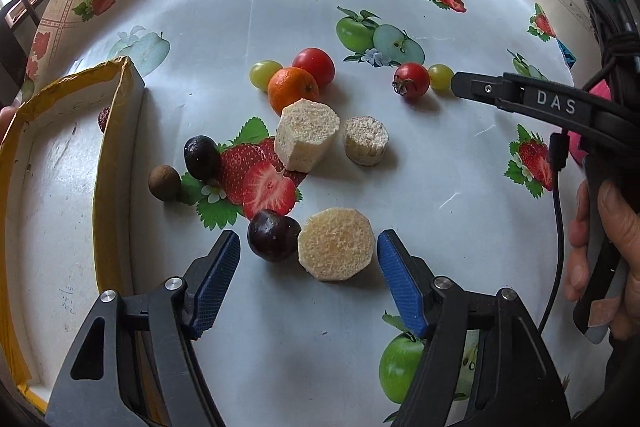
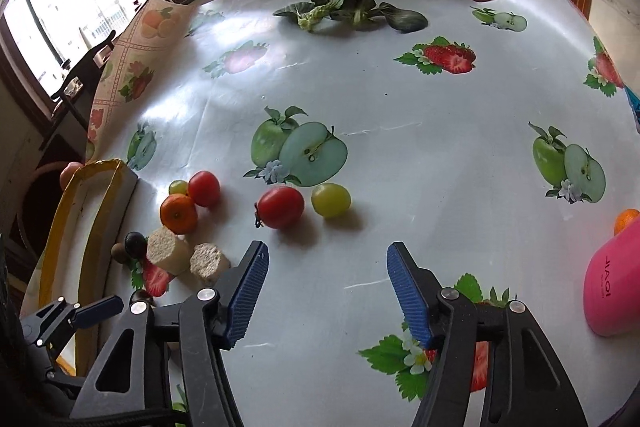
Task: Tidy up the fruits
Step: 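Grasp the green grape with the right tool while the left tool grasps a large beige slice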
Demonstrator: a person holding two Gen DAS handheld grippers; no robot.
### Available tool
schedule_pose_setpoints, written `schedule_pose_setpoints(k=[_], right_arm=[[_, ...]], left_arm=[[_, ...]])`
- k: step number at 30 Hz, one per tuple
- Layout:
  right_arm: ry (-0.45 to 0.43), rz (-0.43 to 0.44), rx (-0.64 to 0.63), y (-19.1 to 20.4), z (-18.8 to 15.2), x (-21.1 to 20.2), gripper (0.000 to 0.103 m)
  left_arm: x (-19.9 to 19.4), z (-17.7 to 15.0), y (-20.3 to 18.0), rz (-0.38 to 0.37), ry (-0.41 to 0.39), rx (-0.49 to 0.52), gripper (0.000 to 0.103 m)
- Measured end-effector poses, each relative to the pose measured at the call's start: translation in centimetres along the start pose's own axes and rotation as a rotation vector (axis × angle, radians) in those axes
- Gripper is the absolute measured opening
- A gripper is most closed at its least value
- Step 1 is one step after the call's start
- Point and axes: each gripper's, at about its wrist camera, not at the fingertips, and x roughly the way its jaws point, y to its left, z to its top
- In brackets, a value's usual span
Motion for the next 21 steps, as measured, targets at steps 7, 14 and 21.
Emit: schedule_pose_setpoints(k=[7,14,21], right_arm=[[-0.002,0.006,0.036,-0.3,1.7,2.8,0.054],[0.009,0.061,0.135,-1.9,2.7,3.8,0.047],[0.004,0.099,0.159,-2.0,2.0,3.6,0.037]], left_arm=[[0.6,0.2,0.7,-0.017,-0.007,-0.003,0.062],[0.4,0.2,1.3,-0.058,0.001,-0.010,0.060],[0.2,0.2,1.2,-0.074,0.001,-0.007,0.059]])
